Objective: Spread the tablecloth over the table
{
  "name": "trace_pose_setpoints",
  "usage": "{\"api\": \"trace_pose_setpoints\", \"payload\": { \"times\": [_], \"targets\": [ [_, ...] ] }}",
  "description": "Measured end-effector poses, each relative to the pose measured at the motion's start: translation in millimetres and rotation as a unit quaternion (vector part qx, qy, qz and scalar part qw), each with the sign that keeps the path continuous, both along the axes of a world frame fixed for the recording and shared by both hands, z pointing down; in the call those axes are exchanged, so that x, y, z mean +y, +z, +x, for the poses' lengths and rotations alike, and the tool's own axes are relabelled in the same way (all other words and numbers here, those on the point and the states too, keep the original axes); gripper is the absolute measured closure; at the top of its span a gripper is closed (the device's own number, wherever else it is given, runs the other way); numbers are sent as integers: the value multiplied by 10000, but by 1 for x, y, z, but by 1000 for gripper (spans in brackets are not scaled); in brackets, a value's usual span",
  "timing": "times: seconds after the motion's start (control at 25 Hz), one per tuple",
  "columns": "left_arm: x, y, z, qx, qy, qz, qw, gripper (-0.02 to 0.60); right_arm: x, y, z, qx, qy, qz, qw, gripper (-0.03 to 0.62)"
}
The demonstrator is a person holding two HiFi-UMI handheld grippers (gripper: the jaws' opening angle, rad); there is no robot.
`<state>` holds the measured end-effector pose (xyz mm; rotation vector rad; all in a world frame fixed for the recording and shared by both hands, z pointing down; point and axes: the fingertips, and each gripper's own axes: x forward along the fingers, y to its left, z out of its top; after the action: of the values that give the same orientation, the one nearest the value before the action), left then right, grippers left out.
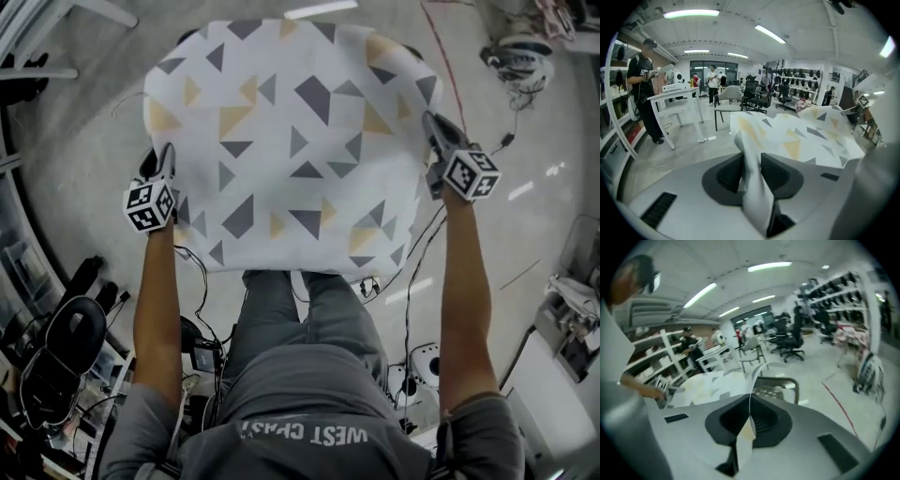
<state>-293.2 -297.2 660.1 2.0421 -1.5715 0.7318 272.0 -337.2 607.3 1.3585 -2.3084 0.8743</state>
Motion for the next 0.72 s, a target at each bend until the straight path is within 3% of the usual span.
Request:
{"api": "trace_pose_setpoints", "payload": {
  "times": [0.08, 0.12, 0.24, 0.32, 0.4, 0.44, 0.48, 0.52, 0.56, 0.6, 0.64, 0.68, 0.72],
  "targets": [
    [1, -2, 2, -161, -30, 51, 9999, 468, 28, -2, -34, 701, -749, 261, 9944, 583],
    [1, -2, 1, -230, -45, 47, 9997, 468, 30, 5, -31, 1118, -715, 314, 9907, 583],
    [-2, 1, -4, -363, -57, -13, 9993, 465, -18, 37, 42, 1922, 751, 22, 9785, 553],
    [-4, 10, -8, -433, -104, -140, 9989, 462, -43, 58, 90, 2197, 1564, -574, 9612, 407],
    [-4, 19, -9, -770, -22, -280, 9966, 438, -34, 64, 97, 2195, 1777, -939, 9547, 406],
    [-4, 18, -4, -1210, 260, -259, 9920, 433, -20, 64, 79, 2135, 1569, -947, 9596, 423],
    [-4, 12, 6, -1818, 746, -133, 9804, 434, -3, 68, 53, 2106, 1190, -940, 9657, 444],
    [-2, 3, 21, -2448, 1346, 87, 9601, 436, 16, 77, 25, 2095, 765, -987, 9698, 459],
    [2, -8, 41, -2962, 1937, 356, 9346, 434, 34, 91, 1, 2062, 428, -1092, 9715, 467],
    [8, -17, 60, -3303, 2433, 621, 9099, 434, 50, 105, -15, 1992, 260, -1222, 9720, 473],
    [14, -23, 78, -3489, 2799, 842, 8904, 434, 61, 117, -23, 1900, 271, -1309, 9726, 474],
    [20, -26, 92, -3575, 3031, 995, 8778, 434, 67, 124, -26, 1810, 400, -1311, 9739, 478],
    [24, -26, 99, -3599, 3126, 1069, 8725, 434, 68, 126, -26, 1746, 548, -1259, 9750, 483]
  ]
}}
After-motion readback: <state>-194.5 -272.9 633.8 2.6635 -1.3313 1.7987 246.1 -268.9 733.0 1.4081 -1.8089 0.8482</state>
